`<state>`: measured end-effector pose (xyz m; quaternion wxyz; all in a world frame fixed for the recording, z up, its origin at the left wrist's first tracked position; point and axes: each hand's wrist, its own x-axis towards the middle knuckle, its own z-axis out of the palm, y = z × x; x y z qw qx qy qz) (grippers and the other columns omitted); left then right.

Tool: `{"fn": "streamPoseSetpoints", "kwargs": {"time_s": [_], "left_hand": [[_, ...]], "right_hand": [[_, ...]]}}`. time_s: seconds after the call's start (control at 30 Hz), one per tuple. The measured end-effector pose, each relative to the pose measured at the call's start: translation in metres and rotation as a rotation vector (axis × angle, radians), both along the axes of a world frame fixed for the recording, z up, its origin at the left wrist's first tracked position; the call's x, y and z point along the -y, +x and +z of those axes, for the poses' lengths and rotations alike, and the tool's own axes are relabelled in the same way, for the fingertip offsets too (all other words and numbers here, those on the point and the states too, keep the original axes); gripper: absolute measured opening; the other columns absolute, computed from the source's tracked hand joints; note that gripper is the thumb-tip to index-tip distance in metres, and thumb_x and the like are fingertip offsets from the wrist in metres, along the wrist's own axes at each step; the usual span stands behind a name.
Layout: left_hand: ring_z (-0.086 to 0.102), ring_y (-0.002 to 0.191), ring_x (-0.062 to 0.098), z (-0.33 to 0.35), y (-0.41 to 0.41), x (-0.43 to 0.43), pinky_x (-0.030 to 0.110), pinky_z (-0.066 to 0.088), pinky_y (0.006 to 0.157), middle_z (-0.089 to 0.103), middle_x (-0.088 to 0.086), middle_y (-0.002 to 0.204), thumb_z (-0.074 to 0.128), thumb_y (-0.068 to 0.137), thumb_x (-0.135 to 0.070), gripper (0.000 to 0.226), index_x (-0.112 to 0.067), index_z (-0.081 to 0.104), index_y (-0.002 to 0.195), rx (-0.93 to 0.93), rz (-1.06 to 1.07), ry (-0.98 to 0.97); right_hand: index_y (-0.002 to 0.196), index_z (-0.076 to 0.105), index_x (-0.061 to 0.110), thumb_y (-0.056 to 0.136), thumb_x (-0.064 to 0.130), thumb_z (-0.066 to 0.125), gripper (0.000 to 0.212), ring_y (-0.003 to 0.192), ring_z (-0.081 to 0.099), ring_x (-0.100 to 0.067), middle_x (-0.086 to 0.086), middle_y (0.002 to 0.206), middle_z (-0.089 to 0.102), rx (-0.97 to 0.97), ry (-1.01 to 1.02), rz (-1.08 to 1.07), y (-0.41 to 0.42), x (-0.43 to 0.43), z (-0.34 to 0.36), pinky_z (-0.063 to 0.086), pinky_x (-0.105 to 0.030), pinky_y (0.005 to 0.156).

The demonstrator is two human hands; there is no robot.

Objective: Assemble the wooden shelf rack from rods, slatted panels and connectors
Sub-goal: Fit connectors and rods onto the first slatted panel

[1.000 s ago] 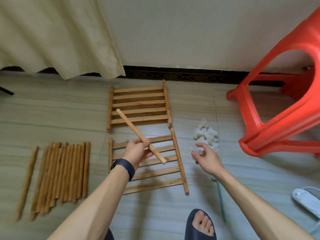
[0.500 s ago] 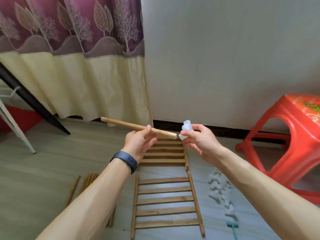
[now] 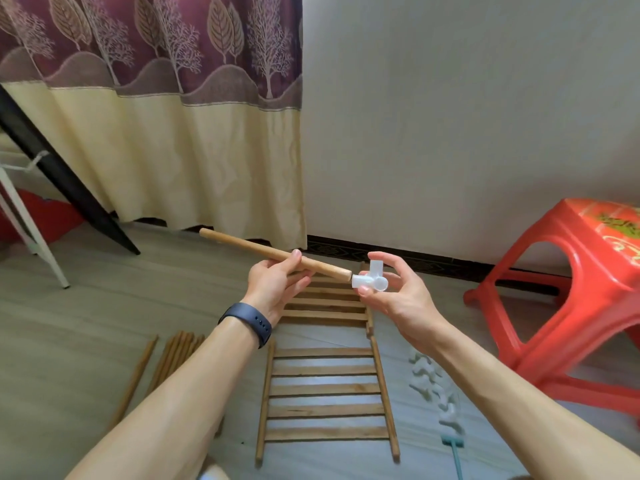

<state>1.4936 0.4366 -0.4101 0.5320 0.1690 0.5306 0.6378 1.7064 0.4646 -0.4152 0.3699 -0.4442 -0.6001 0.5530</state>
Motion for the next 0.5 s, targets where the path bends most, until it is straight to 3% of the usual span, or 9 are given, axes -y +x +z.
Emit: {"fn": "streamPoseSetpoints", "kwargs": {"time_s": [0.13, 0.27, 0.4, 0.5], "left_hand": [[0.076, 0.089, 0.025, -0.003, -0.003, 0.001, 0.028, 0.062, 0.073, 0.075, 0.017, 0.103, 0.065, 0.097, -0.016, 0.023, -0.001, 0.062, 0.114, 0.007, 0.004, 0.012], [0.076, 0.089, 0.027, -0.005, -0.004, 0.003, 0.029, 0.062, 0.075, 0.074, 0.019, 0.108, 0.066, 0.096, -0.015, 0.026, 0.0, 0.059, 0.116, -0.014, 0.017, 0.004], [0.074, 0.094, 0.029, -0.004, -0.006, 0.007, 0.033, 0.061, 0.082, 0.071, 0.021, 0.114, 0.065, 0.097, -0.014, 0.029, 0.002, 0.058, 0.119, -0.028, 0.03, -0.003], [0.074, 0.097, 0.03, -0.004, -0.008, 0.009, 0.032, 0.061, 0.081, 0.07, 0.021, 0.117, 0.064, 0.097, -0.014, 0.032, 0.004, 0.057, 0.123, -0.028, 0.04, -0.007]], "right_hand": [[0.131, 0.057, 0.039, 0.083, 0.019, 0.082, 0.057, 0.108, 0.068, -0.014, 0.001, 0.117, 0.07, 0.026, 0.025, -0.004, -0.006, 0.0, -0.004, 0.058, -0.032, 0.09], [0.127, 0.06, 0.022, 0.081, 0.011, 0.082, 0.052, 0.11, 0.068, -0.03, -0.007, 0.11, 0.074, -0.107, -0.192, -0.082, -0.013, -0.005, -0.005, 0.051, -0.046, 0.1], [0.131, 0.057, 0.012, 0.083, -0.002, 0.076, 0.054, 0.081, 0.067, -0.015, -0.011, 0.104, 0.073, -0.248, -0.39, -0.035, -0.016, -0.007, -0.003, 0.054, -0.026, 0.073], [0.129, 0.058, 0.013, 0.083, -0.003, 0.072, 0.05, 0.074, 0.067, -0.017, -0.01, 0.098, 0.072, -0.341, -0.487, -0.006, -0.016, -0.008, 0.001, 0.055, -0.026, 0.072]]}}
